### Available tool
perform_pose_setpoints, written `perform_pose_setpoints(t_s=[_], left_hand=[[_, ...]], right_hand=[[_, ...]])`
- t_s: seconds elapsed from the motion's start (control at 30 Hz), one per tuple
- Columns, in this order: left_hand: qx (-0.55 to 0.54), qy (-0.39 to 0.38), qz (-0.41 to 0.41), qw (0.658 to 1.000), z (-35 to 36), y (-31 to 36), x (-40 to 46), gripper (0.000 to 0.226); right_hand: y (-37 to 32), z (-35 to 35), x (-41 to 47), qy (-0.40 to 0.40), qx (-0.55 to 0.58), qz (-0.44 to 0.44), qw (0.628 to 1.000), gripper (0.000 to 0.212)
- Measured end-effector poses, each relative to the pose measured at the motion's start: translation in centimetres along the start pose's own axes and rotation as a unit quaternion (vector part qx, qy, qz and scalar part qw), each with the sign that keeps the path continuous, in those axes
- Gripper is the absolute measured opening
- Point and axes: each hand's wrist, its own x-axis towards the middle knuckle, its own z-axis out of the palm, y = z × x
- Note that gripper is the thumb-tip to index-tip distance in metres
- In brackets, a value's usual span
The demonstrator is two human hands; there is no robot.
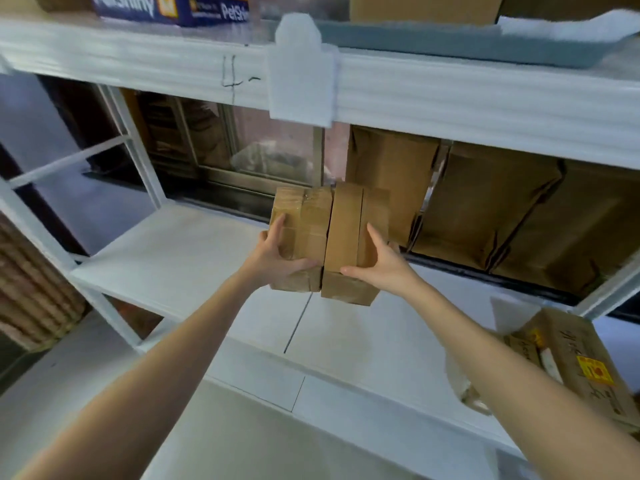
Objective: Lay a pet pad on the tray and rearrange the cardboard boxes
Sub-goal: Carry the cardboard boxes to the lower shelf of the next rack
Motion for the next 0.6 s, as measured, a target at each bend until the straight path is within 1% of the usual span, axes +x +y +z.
perform_pose_setpoints(t_s=[0.1, 0.33, 0.6], left_hand=[[-0.007, 0.02, -0.012, 1.0, -4.2, -1.8, 0.3, 0.118], [-0.005, 0.038, -0.027, 0.999, -14.2, -7.6, -0.1, 0.113], [0.008, 0.045, -0.036, 0.998, -22.1, -14.2, -0.5, 0.11]], right_hand=[[-4.1, 2.4, 0.7, 0.0, -0.001, -0.013, 1.0, 0.105], [-12.7, 9.7, 2.7, -0.013, -0.01, -0.038, 0.999, 0.104], [-19.1, 17.3, 5.0, -0.033, -0.029, -0.055, 0.998, 0.102]])
